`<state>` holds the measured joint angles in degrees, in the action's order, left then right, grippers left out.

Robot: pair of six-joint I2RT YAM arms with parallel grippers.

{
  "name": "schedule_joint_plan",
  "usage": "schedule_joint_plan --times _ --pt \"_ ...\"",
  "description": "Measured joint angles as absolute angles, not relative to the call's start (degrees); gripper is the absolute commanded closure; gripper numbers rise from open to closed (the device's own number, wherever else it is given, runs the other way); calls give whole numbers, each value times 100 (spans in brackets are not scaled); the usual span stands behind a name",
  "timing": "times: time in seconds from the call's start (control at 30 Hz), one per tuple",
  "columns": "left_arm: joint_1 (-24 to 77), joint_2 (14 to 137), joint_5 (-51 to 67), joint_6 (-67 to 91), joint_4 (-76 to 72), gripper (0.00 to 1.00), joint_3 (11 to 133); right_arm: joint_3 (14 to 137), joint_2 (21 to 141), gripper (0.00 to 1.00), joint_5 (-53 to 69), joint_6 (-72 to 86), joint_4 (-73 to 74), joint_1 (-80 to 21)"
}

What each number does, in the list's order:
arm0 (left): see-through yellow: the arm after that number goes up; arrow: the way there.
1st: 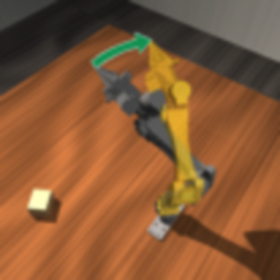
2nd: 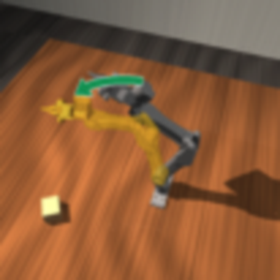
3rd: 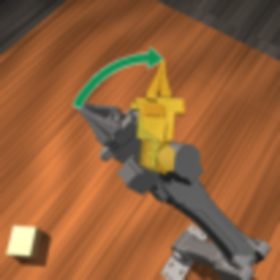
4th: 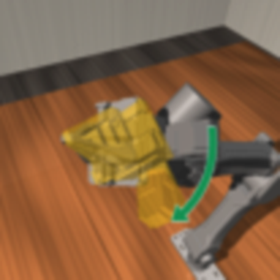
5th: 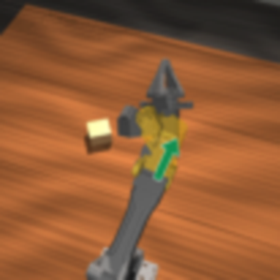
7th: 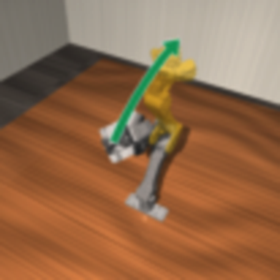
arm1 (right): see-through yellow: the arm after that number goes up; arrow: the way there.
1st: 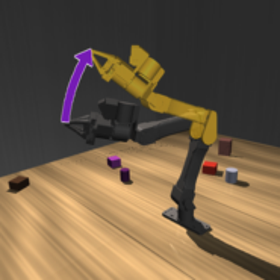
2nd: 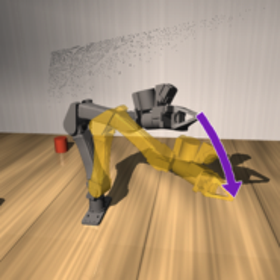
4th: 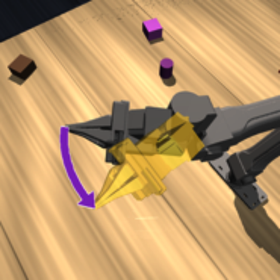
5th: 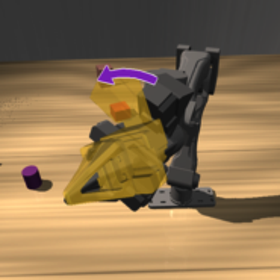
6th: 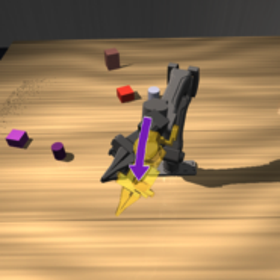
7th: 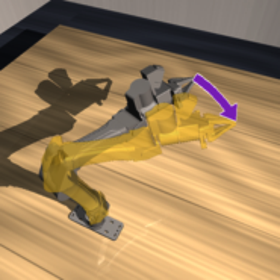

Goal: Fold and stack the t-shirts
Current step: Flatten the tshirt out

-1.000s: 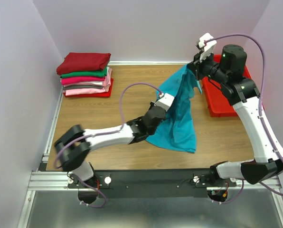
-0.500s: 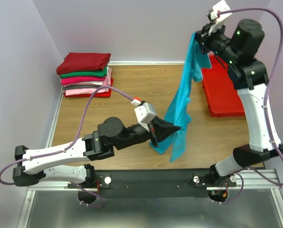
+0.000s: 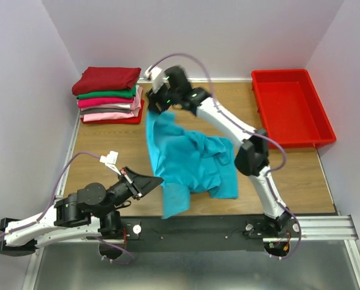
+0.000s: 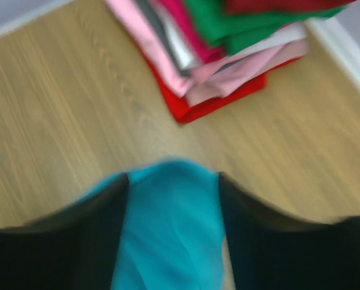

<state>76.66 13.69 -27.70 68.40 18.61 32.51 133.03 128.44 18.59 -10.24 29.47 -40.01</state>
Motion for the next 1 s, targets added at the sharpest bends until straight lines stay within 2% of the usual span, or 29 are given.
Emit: schedule_joint_plan --times 0.03,0.07,0.1,0.13,0.27,0.4,0.57,0.7,0.83,1.0 --pt "7675 1173 -2823 7336 2340 61 3194 13343 13133 13 1669 -943 2904 -4189" --pt "7686 1068 -2851 7655 2716 44 3183 13360 13347 12 1507 -878 2888 -4351" --pt "7695 1037 -2877 7968 3096 31 3218 13360 13520 12 1393 -869 2893 -4491" --pt "7699 1050 -2904 8158 3404 28 3271 13347 13590 11 1315 -884 2899 -4560" --pt "7699 1533 -3107 8543 4600 25 4042 12846 13388 10 1111 -897 2851 -4501" --pt "7701 1905 -3542 8340 5089 25 4860 11163 11922 5 1271 -1063 2698 -3780" --pt "7708 1697 -3789 7303 4770 26 4873 9006 9647 5 1747 -1542 2705 -2495" --pt "7728 1278 -3374 6361 3977 26 4379 7465 8586 7 2202 -2058 2845 -2283" --pt "7736 993 -2681 6211 3660 24 4003 6541 8617 17 2698 -2381 3170 -2447" --pt "7738 993 -1872 6914 4121 24 3898 6383 9205 28 2722 -2567 3365 -2665"
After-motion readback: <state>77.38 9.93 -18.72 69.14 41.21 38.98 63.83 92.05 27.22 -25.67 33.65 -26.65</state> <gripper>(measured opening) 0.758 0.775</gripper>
